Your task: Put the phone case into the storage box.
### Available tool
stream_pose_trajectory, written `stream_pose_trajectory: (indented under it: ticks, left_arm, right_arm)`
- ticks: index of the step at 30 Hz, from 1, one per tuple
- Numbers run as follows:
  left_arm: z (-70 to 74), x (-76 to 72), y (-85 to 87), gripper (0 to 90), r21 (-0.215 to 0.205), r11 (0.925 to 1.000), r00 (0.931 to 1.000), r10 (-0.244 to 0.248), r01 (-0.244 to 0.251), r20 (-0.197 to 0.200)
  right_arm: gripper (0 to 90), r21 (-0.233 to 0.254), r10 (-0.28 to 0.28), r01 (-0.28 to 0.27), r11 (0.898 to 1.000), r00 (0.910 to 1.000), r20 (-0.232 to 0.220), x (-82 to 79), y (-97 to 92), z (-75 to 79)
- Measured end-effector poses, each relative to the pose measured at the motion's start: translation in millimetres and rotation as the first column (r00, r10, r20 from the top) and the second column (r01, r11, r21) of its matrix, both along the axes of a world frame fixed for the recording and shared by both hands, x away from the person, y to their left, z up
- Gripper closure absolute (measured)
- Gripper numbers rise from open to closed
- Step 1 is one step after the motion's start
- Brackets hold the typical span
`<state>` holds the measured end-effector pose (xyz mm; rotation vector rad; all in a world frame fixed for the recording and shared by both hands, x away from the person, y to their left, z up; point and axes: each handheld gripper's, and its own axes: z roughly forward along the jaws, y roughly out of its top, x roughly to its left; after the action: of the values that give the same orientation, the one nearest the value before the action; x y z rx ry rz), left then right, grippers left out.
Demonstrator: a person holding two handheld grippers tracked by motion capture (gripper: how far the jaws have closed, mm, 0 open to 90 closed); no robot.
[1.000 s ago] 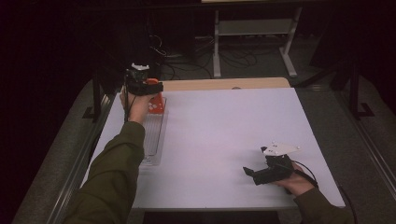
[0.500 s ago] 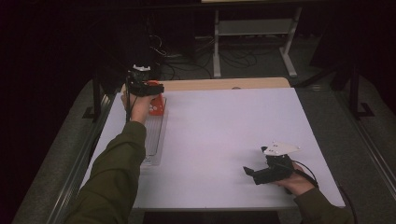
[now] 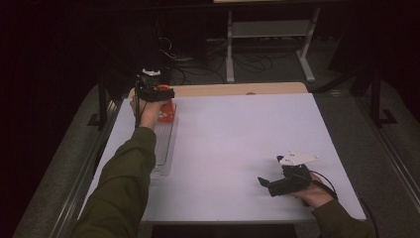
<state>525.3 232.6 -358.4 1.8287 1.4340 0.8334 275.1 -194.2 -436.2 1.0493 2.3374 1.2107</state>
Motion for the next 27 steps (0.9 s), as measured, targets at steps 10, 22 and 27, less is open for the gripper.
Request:
stream_pose_trajectory:
  ticks: [10, 22, 27]
  left_arm:
    - [-1.4, 4.6, -0.5, 13.7, 0.009, 0.9999, 0.9999, -0.011, 0.011, -0.005]
    - [-2.1, 7.7, 1.4, 2.8, 0.004, 0.9998, 0.9996, -0.017, 0.017, -0.022]
    - [-0.5, 7.6, 2.3, 0.0, -0.006, 0.9998, 0.9997, -0.021, 0.021, -0.011]
  right_arm:
    - [0.0, -0.002, 0.005, -0.005, 1.000, 1.0000, 0.006, -0.1, 0.0, 0.0]
    - [0.0, -0.005, 0.009, -0.009, 1.000, 0.9999, 0.013, 0.3, 0.6, -0.7]
    - [0.0, -0.005, 0.010, -0.010, 1.000, 0.9999, 0.012, 0.3, 0.8, -0.9]
